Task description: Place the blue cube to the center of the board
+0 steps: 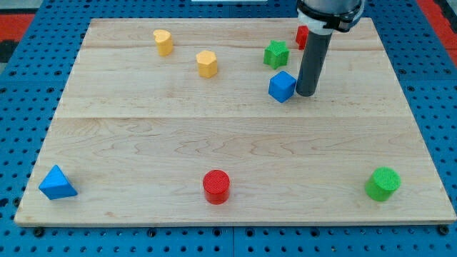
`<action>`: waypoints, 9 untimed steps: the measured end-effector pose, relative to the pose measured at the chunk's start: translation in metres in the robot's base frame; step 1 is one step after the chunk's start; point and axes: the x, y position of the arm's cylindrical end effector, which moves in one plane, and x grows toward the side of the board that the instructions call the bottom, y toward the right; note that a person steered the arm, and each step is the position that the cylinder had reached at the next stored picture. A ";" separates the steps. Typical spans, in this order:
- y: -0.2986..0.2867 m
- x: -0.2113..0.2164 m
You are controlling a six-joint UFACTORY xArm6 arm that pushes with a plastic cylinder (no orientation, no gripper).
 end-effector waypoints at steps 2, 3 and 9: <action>-0.020 -0.017; -0.039 -0.017; -0.061 0.001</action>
